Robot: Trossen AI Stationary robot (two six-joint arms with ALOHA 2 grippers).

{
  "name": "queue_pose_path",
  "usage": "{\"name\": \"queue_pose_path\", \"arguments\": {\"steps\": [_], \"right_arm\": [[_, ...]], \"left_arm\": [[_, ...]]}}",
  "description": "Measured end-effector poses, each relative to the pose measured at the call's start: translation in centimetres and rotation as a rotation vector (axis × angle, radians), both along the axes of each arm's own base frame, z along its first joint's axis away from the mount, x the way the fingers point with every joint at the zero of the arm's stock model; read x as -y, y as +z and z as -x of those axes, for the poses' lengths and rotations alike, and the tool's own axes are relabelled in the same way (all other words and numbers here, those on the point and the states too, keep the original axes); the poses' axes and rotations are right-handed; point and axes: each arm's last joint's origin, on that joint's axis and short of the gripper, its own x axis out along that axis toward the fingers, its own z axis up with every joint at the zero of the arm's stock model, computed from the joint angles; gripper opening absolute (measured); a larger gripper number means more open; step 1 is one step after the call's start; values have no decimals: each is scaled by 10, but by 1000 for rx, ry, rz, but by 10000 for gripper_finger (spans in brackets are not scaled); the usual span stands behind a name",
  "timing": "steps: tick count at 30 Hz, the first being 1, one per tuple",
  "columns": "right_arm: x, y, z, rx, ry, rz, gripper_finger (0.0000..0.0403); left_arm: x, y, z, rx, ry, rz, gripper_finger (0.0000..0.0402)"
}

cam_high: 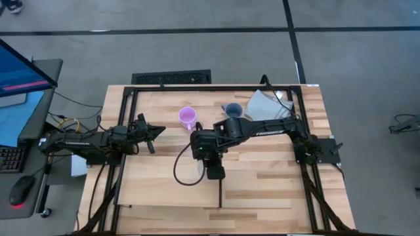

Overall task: Stack small to large cups/mugs on shelf
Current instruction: Put the pink mug on the shelf

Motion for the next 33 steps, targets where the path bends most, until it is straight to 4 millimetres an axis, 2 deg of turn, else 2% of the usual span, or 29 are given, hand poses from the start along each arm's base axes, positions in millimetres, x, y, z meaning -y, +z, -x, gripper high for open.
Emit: {"name": "queue_pose_path", "arguments": {"steps": [10, 22, 29, 33], "right_arm": [[0, 7, 2, 40, 16, 0, 177], [4, 53, 18, 248, 11, -32, 189], [18, 85, 45, 326, -65, 66, 173], [30, 111, 72, 387, -116, 108, 154]], "left_arm": [[0, 0, 0, 0, 0, 1, 0], [0, 0, 0, 2, 1, 5, 0], [0, 0, 0, 2, 1, 5, 0], [0, 0, 0, 2, 1, 5, 0]]}}
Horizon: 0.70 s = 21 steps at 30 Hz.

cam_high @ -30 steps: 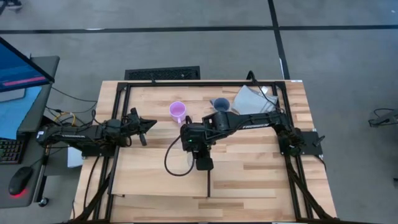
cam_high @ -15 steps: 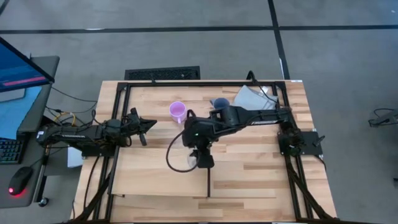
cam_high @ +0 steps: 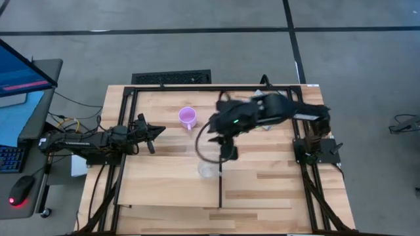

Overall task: Stack small to large cups/mugs on shelf
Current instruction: Put the pink mug on the shelf

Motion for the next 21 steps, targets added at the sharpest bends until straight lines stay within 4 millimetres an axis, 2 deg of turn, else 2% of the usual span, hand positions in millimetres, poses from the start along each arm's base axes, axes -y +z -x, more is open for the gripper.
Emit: {"name": "queue_pose_path", "arguments": {"steps": [8, 14, 21], "right_arm": [[18, 40, 47, 115, -63, -14, 87], [28, 55, 80, 121, -171, 27, 16], [34, 67, 112, 137, -268, 72, 14]], "left_arm": [[0, 0, 0, 0, 0, 0, 0], [0, 0, 0, -3, -1, -7, 0], [0, 0, 0, -5, -1, -13, 0]]}}
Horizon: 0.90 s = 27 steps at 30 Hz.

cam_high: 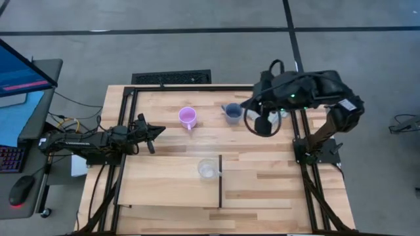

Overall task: Stack small to large cups/mugs on shelf
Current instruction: Put the pink mug on the shelf

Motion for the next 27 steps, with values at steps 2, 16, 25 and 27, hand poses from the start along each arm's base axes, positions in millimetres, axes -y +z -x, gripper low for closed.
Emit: {"name": "queue_pose_path", "arguments": {"steps": [2, 16, 25, 27], "right_arm": [[1, 3, 8, 5, -6, 2, 6], [11, 6, 60, 57, -59, 42, 5], [18, -50, 73, 83, -125, 14, 5], [21, -69, 76, 88, -162, -11, 4]], "left_arm": [[0, 0, 0, 0, 0, 0, 0], [-2, 6, 1, 42, 63, -7, 0], [-2, 11, 1, 59, 76, -16, 0], [-2, 11, 1, 60, 76, -14, 0]]}}
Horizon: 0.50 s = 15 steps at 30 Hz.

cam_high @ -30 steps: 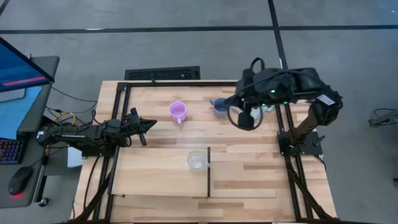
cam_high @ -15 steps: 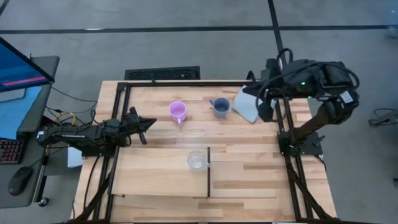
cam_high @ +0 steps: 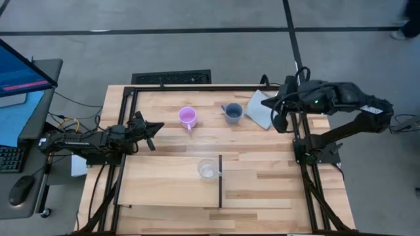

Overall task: Stack small to large cups/mugs on shelf
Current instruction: Put the pink mug on the shelf

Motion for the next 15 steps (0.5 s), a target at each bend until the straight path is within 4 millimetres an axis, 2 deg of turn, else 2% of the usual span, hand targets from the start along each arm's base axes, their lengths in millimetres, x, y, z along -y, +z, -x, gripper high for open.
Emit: {"name": "queue_pose_path", "arguments": {"steps": [7, 15], "right_arm": [[13, -59, -3, -1, -81, -25, 4], [35, -109, -32, -159, -109, -99, 3]], "left_arm": [[-1, 1, 0, 0, 22, -3, 0], [-1, 1, 0, 1, 27, -3, 0]]}}
